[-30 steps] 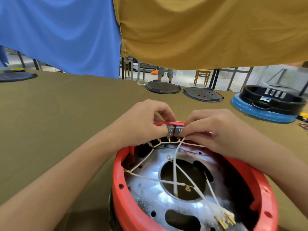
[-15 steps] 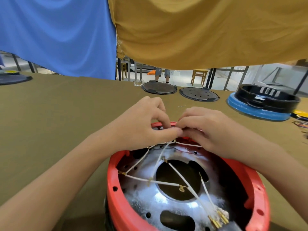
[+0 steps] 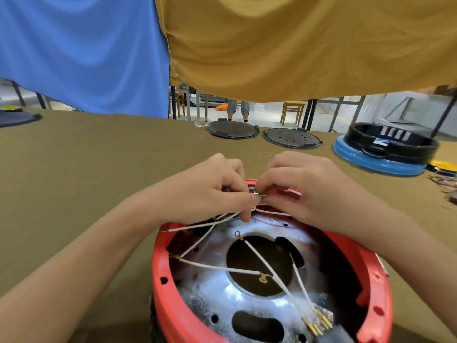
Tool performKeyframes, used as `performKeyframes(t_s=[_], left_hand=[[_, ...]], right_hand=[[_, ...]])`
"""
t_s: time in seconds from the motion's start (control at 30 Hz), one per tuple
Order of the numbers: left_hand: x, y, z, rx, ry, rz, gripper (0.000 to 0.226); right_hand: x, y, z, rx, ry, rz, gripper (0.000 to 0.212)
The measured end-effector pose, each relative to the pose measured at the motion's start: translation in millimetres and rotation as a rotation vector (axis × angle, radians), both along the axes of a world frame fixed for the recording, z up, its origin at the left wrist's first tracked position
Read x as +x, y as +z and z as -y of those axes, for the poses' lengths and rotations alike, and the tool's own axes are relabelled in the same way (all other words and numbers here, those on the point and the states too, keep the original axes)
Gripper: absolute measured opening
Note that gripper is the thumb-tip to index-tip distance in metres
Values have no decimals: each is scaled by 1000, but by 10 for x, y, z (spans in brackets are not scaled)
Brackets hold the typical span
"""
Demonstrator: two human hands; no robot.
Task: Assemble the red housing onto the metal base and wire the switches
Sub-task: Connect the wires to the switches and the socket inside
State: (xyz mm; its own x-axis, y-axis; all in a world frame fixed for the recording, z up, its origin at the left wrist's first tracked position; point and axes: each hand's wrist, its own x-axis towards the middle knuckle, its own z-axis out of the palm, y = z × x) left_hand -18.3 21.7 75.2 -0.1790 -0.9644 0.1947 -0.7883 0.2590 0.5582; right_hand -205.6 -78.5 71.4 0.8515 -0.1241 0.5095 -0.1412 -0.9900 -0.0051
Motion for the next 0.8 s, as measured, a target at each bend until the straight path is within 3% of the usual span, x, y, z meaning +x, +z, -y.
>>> performKeyframes(t_s=[0.27,0.47,0.6,0.67,0.8], left_hand=[[4,-6,6,-16,-11,-35,31],[59,-49,57,-135,161,-146,38],[73,-96,92,-188,259,-125,20],[83,-131,110,-154,284,-97,5],[121,-167,128,-19,253,-37,22]], right_hand=[[-5,2,-14,1,4,-24,5],[-6,25,-10,63,-47,-103,11],[-3,40,-39,56,-61,-141,9],[4,48,-42,62,-68,-145,9],[-6,62,-53,85,-92,-175,6]])
